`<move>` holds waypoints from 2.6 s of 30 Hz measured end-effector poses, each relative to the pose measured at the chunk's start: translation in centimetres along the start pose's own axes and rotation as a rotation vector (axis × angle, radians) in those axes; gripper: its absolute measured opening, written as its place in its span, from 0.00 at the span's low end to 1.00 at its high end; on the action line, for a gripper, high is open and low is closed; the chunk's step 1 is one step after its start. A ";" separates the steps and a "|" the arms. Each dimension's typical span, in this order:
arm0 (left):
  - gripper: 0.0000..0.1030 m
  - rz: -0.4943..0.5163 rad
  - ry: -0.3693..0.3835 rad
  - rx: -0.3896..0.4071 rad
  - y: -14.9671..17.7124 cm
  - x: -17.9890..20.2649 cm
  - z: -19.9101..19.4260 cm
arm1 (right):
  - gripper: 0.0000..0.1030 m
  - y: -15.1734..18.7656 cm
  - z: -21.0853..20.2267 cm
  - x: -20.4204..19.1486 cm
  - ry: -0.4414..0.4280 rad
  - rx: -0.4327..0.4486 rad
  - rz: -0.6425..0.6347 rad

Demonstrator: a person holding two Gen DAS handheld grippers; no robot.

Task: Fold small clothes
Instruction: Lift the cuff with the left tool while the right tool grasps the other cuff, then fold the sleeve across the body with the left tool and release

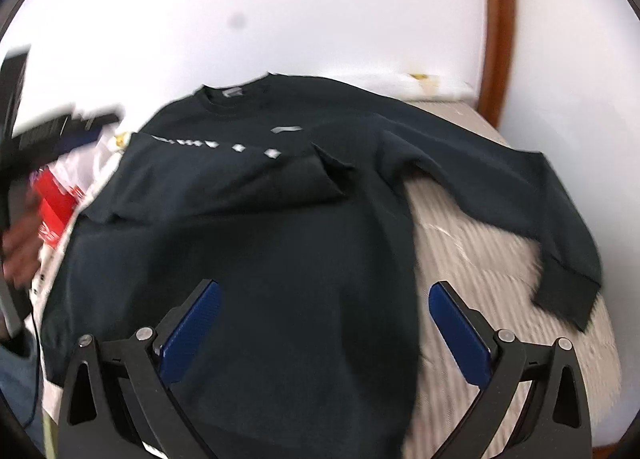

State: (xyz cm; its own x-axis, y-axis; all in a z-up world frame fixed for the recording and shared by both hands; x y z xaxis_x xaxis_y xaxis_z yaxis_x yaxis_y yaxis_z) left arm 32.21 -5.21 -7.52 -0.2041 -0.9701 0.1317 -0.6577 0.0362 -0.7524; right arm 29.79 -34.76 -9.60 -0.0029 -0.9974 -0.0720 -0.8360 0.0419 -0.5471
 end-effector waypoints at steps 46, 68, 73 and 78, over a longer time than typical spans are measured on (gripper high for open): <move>0.07 -0.188 -0.318 -0.166 8.1 -22.7 5.5 | 0.28 -10.9 18.2 1.2 0.028 -0.171 0.029; 0.58 -0.148 -0.284 -0.227 6.8 -20.1 7.4 | 0.46 -8.5 15.0 2.2 0.177 -0.116 -0.113; 0.58 -0.202 -0.248 -0.222 7.1 -20.3 5.7 | 0.48 -6.8 11.0 3.0 0.173 -0.097 -0.095; 0.60 -0.192 -0.248 -0.231 9.0 -19.6 3.0 | 0.62 -3.7 7.4 4.7 0.187 -0.082 -0.046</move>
State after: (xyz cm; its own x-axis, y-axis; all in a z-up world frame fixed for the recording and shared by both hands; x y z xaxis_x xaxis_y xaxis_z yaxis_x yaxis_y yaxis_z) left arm 32.46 13.39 -18.76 0.1014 -0.9920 0.0747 -0.8185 -0.1259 -0.5605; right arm 36.91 -39.21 -14.06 -0.0588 -0.9920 0.1113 -0.8796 -0.0012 -0.4757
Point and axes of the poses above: each gripper's, at about its wrist camera, not at the fingertips, and z roughly the way its jaws point, x to its right, y to its underside, the point moved 6 cm from there along z, roughly the way its jaws point, and after that the axes turned 4 degrees about y, right-handed, at the moved point
